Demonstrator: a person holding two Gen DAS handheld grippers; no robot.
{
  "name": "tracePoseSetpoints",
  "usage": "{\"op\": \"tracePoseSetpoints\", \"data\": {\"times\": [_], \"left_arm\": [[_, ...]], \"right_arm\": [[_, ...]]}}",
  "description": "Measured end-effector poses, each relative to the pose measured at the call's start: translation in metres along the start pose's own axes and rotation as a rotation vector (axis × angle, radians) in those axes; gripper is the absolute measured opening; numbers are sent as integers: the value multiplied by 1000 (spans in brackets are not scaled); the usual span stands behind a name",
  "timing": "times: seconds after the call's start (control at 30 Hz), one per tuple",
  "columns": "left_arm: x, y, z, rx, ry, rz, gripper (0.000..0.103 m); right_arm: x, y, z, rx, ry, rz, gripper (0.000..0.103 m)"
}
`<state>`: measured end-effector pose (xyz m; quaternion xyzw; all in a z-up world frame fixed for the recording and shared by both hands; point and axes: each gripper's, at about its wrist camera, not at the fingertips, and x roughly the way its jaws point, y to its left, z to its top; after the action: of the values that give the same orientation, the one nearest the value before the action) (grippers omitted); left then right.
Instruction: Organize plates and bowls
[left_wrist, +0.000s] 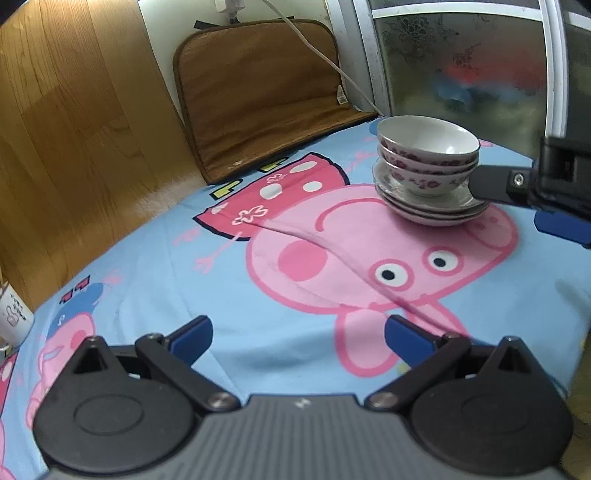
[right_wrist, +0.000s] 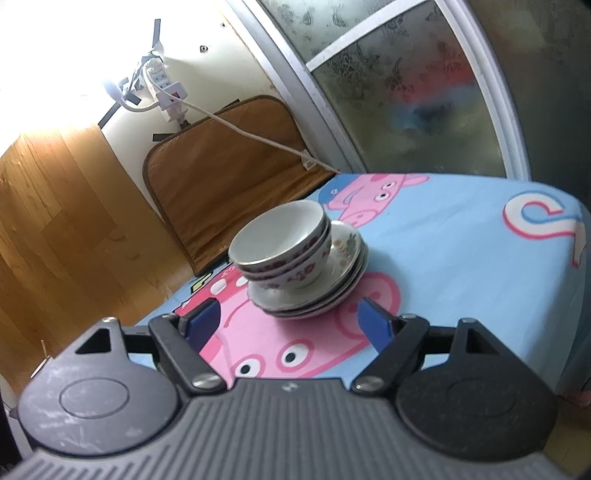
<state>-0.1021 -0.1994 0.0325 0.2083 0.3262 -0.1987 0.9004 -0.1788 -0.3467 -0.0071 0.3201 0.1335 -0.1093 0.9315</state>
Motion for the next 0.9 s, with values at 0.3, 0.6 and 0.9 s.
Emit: {"op": "tracePoseSetpoints", "data": {"times": [0.3,0.6,0.9], "left_arm": [[-5,-7,14,-24,-5,-25,103],[-5,-26,20,23,4,-31,103],[0,-27,22,-4,29,-82,103]], "right_arm": [[0,-10,1,-5,-10,-1,84],[-2,-19,2,3,-23,-8,84],[-1,-24,2,12,-17,-8,84]]}}
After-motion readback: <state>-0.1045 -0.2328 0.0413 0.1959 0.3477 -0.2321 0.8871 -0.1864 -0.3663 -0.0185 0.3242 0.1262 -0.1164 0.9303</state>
